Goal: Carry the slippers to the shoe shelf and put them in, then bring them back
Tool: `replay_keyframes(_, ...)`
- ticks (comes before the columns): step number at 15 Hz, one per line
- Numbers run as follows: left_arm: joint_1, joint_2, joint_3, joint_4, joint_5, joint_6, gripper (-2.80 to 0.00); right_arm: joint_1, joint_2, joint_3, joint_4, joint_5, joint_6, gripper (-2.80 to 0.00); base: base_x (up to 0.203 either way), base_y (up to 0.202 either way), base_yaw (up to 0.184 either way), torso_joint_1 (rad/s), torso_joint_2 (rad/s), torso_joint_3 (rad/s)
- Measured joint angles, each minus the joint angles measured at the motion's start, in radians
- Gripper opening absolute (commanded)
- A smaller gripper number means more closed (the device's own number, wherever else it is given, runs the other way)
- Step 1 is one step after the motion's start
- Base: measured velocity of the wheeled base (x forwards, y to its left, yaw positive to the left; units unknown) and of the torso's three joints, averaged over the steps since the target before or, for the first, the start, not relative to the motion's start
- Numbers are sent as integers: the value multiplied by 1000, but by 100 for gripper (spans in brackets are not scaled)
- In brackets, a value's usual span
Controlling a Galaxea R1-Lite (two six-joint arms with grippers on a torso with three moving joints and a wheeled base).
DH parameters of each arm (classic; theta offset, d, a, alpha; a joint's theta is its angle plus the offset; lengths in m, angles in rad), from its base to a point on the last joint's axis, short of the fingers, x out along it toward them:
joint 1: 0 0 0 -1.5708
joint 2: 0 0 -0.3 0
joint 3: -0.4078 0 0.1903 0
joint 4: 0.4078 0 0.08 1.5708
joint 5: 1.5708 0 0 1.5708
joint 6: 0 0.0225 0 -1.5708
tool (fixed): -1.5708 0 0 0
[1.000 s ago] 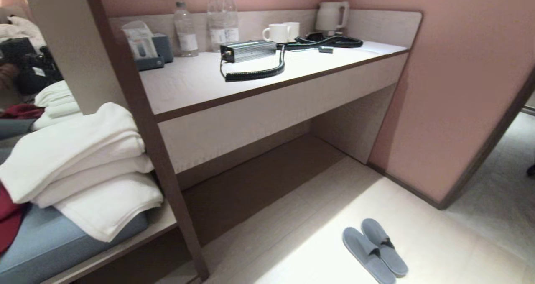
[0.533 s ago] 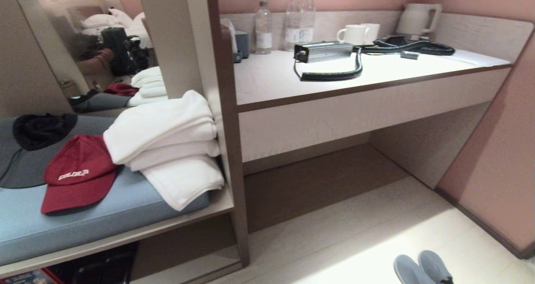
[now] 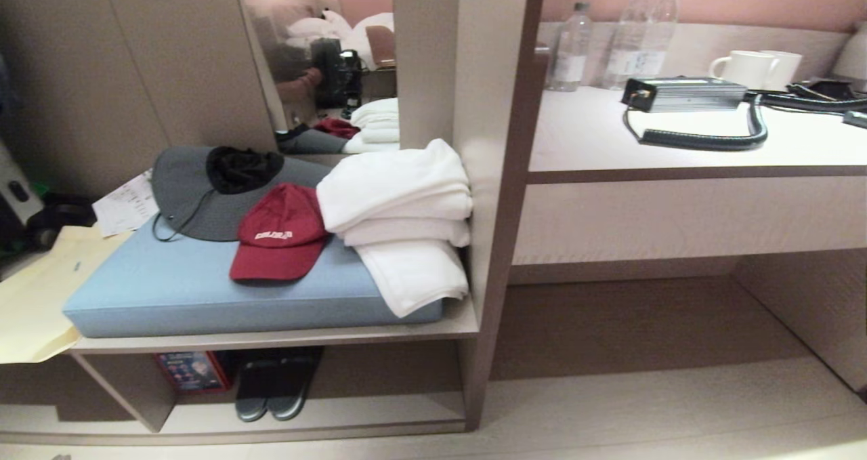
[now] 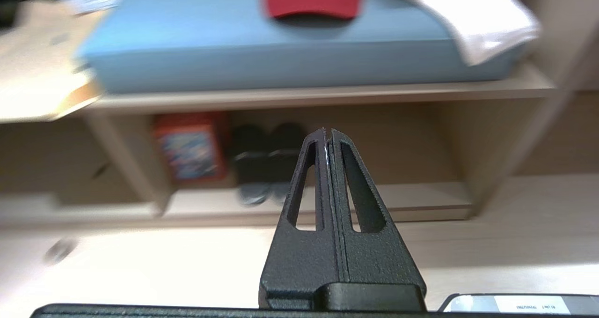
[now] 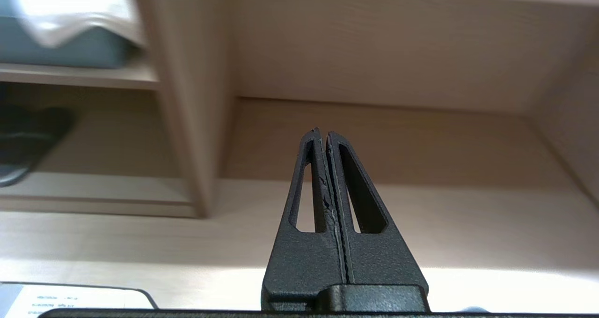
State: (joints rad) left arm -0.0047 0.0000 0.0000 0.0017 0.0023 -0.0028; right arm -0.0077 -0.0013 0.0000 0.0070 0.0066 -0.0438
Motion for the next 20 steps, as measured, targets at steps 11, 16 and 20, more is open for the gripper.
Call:
replay_keyframes(11, 1, 0, 0, 0, 0, -4, -280, 0, 0, 0, -2, -7, 31, -280, -58, -3, 35, 4, 1, 2)
replay_keyframes(16, 0, 0, 0, 0, 0, -4, -280, 0, 0, 0, -3, -9, 35, -280, -194, 0, 0, 2, 1, 4)
replay_keyframes(20, 0, 0, 0, 0, 0, -4, -280, 0, 0, 0, -2, -8, 35, -280, -194, 0, 0, 4, 3, 3)
